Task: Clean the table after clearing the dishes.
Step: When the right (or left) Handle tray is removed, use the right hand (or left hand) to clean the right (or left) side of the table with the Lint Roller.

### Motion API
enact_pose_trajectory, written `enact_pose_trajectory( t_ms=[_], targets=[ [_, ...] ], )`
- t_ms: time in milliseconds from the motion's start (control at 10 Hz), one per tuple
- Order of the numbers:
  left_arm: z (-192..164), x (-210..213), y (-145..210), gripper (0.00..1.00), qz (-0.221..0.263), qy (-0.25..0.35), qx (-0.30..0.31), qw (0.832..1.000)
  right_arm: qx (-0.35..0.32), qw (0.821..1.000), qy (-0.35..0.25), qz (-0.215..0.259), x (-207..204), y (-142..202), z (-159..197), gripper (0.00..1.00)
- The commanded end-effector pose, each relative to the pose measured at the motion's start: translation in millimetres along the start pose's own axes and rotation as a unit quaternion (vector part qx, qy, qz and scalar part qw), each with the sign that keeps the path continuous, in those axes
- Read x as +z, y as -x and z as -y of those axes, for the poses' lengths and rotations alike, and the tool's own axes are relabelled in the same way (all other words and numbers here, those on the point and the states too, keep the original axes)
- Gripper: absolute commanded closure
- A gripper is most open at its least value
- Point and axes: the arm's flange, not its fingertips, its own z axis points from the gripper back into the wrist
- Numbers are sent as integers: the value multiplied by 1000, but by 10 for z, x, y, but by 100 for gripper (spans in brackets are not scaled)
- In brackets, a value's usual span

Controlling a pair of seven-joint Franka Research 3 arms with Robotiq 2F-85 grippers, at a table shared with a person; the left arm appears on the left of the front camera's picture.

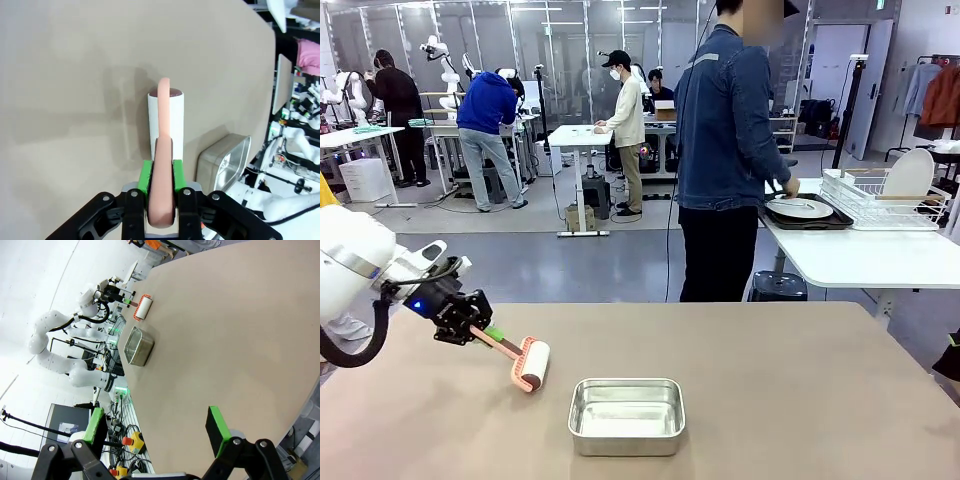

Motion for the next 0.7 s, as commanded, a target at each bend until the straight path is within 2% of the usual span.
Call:
enact_pose_trajectory(
  t_ms=[0, 200, 600],
  targets=[
    [-420, 162, -23, 79, -16, 2, -16, 1000, 9, 1000, 1, -1, -23, 24, -29, 0],
    [-731, 500, -15, 79, -19, 8, -21, 1000, 9, 1000, 1, -1, -23, 24, -29, 0],
    [-1396, 1131, 59, 79, -19, -19, -12, 1000, 9, 1000, 1, -1, -23, 24, -29, 0]
  ],
)
